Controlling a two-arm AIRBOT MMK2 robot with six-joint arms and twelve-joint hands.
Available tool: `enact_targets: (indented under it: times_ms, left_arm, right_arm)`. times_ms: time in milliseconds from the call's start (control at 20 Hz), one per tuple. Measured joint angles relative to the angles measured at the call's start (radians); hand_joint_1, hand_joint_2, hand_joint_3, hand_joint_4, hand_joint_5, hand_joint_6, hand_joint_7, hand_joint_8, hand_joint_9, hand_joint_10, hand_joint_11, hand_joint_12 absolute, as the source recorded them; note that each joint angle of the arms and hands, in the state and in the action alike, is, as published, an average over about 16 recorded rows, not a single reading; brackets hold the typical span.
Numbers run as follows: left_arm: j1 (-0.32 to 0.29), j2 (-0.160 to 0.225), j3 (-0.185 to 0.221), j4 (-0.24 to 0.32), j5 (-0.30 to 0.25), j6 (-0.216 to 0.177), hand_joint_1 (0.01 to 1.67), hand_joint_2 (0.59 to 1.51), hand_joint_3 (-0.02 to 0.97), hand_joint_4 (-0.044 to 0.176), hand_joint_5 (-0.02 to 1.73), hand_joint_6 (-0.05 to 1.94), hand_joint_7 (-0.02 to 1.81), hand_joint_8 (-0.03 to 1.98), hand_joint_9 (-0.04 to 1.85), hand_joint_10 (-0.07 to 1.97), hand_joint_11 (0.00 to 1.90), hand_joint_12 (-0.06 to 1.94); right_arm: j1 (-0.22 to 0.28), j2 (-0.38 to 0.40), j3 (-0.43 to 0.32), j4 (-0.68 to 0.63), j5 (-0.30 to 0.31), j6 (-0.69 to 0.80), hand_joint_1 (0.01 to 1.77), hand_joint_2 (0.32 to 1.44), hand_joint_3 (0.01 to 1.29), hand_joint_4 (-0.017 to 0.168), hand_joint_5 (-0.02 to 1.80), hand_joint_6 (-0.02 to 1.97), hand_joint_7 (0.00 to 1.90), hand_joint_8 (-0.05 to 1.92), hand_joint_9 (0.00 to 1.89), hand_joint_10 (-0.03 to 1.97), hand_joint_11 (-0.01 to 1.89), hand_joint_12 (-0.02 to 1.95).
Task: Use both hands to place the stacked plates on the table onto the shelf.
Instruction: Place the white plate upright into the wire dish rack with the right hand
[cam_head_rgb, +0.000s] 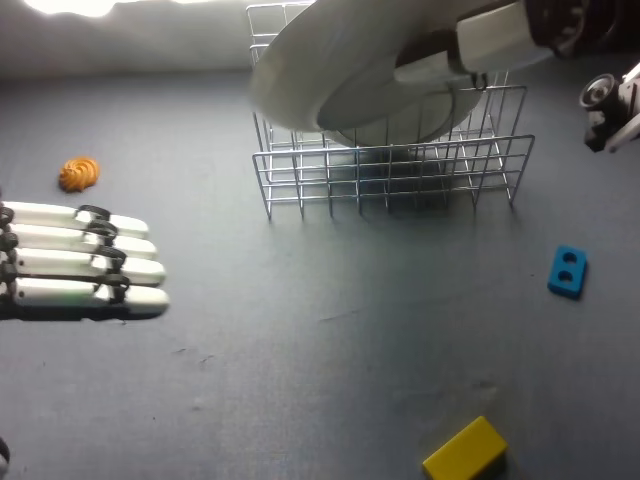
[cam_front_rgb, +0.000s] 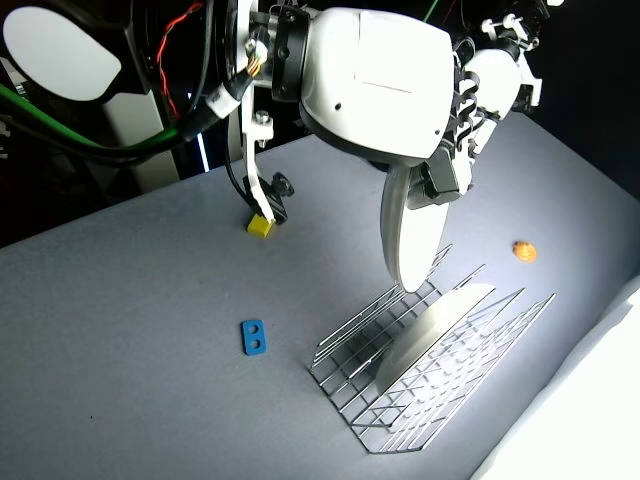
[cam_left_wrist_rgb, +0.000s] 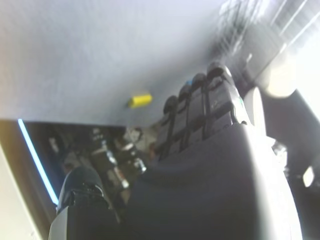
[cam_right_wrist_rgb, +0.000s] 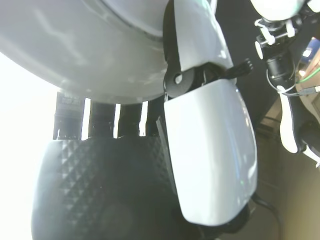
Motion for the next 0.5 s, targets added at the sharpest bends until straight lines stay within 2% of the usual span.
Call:
enact_targets:
  times_ms: [250, 500]
  left_arm:
    - [-0.065, 0.006, -0.031, 0.099, -0.109, 0.009, 0.02, 1.051, 0.020, 0.001, 0.03, 0.02, 0.02, 0.00, 0.02, 0.01, 0.01, 0.01]
    - [-0.123, 0.013, -0.062, 0.172, -0.182, 0.017, 0.02, 1.048, 0.020, 0.002, 0.03, 0.02, 0.02, 0.00, 0.02, 0.01, 0.02, 0.01]
  right_arm:
    - [0.000, -0.009, 0.028, 0.065, -0.019, 0.002, 1.36, 0.99, 0.01, -0.002, 0.86, 1.03, 1.04, 0.92, 1.02, 1.05, 0.90, 1.17]
    - [-0.005, -0.018, 0.053, 0.136, -0.034, -0.002, 1.36, 0.99, 0.02, -0.002, 0.86, 1.04, 1.04, 0.92, 1.02, 1.05, 0.89, 1.17]
